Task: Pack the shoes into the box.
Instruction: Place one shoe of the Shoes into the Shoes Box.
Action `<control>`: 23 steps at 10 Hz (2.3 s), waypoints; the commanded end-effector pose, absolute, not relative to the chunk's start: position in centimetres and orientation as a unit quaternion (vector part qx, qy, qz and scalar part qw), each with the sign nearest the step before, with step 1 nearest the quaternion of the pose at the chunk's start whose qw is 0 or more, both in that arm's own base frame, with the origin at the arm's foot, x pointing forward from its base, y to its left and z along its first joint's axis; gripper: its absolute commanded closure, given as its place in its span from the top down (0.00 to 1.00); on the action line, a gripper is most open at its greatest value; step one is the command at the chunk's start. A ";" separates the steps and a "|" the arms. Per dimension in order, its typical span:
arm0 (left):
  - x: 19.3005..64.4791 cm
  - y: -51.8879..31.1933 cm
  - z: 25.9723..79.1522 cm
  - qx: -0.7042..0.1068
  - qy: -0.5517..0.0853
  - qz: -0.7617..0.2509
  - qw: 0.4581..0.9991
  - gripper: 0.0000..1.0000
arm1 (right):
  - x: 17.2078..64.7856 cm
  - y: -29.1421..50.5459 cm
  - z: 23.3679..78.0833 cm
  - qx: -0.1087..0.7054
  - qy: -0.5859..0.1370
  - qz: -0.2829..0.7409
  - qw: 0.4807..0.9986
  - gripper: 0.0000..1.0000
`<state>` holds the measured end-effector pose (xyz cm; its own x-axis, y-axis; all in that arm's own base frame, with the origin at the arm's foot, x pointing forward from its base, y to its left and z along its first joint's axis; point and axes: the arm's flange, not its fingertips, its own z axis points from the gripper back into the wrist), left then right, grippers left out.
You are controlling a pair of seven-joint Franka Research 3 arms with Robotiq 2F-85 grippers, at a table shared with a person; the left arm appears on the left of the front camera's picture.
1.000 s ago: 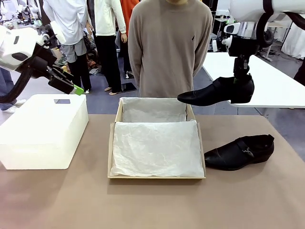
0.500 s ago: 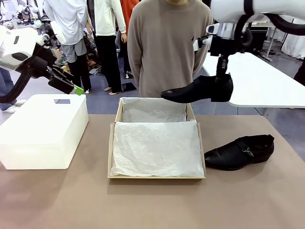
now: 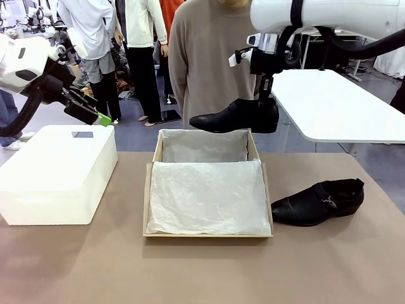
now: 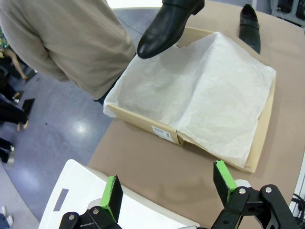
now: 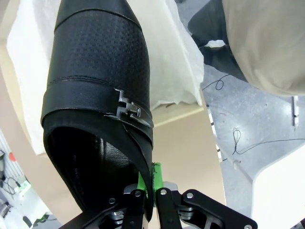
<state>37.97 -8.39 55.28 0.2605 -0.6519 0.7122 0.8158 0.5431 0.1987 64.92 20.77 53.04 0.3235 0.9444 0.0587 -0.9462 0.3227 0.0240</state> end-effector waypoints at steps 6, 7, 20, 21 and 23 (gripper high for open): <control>38.0 -8.4 55.3 -0.109 -0.394 -0.465 0.785 1.00 | 66.0 26.6 50.4 0.032 -0.015 0.609 0.792 0.00; 38.0 -8.4 55.3 -0.109 -0.394 -0.465 0.785 1.00 | 66.0 26.7 50.1 0.038 -0.014 0.611 0.790 0.00; 38.0 -8.4 55.3 -0.109 -0.394 -0.465 0.785 1.00 | 66.3 27.8 45.8 0.054 -0.027 0.605 0.794 0.00; 38.0 -8.4 55.3 -0.109 -0.394 -0.465 0.785 1.00 | 66.4 28.1 45.3 0.056 -0.024 0.607 0.793 0.00; 38.0 -8.4 55.3 -0.109 -0.394 -0.465 0.785 1.00 | 66.3 28.8 44.1 0.063 -0.015 0.614 0.786 0.00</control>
